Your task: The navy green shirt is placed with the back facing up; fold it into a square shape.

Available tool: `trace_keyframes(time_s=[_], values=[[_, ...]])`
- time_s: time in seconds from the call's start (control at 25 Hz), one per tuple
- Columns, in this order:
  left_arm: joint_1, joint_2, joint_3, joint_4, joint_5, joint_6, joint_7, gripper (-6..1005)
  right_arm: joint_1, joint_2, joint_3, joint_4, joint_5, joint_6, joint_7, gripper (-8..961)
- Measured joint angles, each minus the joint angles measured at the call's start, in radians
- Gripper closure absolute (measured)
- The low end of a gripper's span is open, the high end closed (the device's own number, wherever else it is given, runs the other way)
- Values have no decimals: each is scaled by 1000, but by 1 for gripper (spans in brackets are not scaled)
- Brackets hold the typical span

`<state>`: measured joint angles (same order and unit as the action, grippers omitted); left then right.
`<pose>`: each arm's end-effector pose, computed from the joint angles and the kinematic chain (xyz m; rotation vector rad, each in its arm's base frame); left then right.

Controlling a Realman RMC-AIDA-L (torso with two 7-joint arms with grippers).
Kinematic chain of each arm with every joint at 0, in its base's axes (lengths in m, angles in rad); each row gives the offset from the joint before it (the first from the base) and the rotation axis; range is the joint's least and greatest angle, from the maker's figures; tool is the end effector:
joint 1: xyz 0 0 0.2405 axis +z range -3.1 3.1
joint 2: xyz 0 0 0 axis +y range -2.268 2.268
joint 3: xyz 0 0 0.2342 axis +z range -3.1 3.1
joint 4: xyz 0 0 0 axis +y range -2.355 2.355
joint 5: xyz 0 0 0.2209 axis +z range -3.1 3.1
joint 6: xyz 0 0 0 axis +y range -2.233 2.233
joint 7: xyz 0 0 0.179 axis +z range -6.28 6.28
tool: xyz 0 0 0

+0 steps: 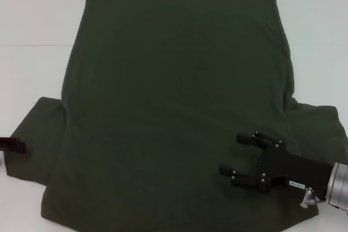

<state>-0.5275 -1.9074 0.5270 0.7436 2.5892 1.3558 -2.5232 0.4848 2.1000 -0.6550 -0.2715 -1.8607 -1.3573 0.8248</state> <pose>-0.3752 0.3487 0.0770 -1.7975 -1.9035 -0.1373 0.2735 0.3089 -0.0840 -2.5763 0.4614 0.7082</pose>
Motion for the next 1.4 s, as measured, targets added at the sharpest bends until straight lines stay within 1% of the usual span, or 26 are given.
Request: trace_keyframes(time_s=[0.32, 0.8, 1.28, 1.36, 1.4], values=[[-6, 3, 1, -22, 0, -8, 0, 127, 1, 0, 0, 0, 0, 0, 1, 17], [-22, 0, 0, -50, -8, -8, 8, 127, -1, 0, 0, 1, -1, -4, 0, 17], [-42, -10, 7, -61, -1, -16, 21, 137, -3, 0, 0, 2, -1, -8, -1, 18], [-42, -17, 10, -56, 1, -26, 33, 145, -3, 0, 0, 2, -1, -8, -1, 18], [-42, -22, 12, -51, 2, -32, 40, 170, -3, 0, 0, 2, -1, -9, -1, 18]])
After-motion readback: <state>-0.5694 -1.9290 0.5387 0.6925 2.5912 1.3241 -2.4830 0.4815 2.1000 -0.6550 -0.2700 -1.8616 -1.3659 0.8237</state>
